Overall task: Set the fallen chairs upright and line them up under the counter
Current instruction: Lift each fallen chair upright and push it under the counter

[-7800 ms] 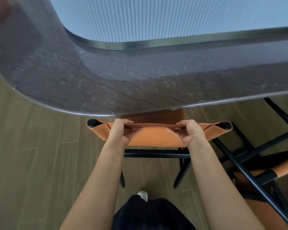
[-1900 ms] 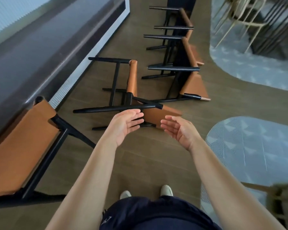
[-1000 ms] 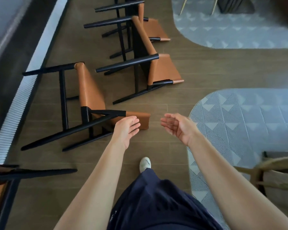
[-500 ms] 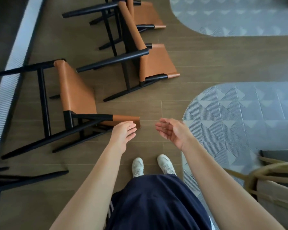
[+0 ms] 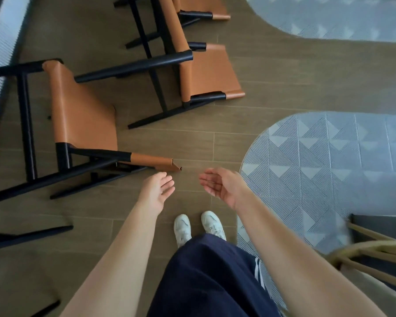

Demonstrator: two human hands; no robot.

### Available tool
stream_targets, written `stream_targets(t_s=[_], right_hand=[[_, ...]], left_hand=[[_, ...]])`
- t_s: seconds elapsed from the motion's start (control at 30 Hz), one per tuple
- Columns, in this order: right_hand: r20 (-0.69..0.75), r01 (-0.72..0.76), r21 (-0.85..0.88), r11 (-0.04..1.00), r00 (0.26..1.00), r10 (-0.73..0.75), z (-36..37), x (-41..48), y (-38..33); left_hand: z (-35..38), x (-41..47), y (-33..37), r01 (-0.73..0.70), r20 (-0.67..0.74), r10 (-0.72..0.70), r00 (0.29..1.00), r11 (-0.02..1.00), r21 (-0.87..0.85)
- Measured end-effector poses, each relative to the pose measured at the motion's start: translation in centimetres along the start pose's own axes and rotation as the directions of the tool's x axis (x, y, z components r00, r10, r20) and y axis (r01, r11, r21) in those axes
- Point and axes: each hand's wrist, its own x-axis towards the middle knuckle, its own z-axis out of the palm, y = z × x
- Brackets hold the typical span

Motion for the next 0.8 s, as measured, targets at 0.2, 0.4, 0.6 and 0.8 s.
stream_targets(t_s=[0.2, 0.4, 0.6, 0.8], right_hand=[[0.001, -0.059, 0.041, 0.997, 0.998, 0.059, -0.2, 5.3, 2.3], [-0.019, -0.083, 0.029, 0.996, 0.996, 0.083, -1.1, 12.3, 4.4], [-0.015, -0.096, 0.021, 0.995, 0.995, 0.096, -2.0, 21.7, 6.7], [-0.009, -0.138, 0.042, 0.989, 0.99, 0.139, -3.1, 31.5, 8.6]], left_hand=[[1.3, 5.0, -1.1, 0.027, -0.01, -0.027, 1.0, 0.999, 0.034], [2.9, 11.1, -4.1, -0.002, -0.059, 0.013, 0.998, 0.982, 0.188], [5.2, 20.1, -7.5, -0.004, -0.062, 0.023, 0.998, 0.959, 0.285], [7.1, 29.1, -9.6, -0.014, -0.16, 0.055, 0.986, 0.968, 0.25]])
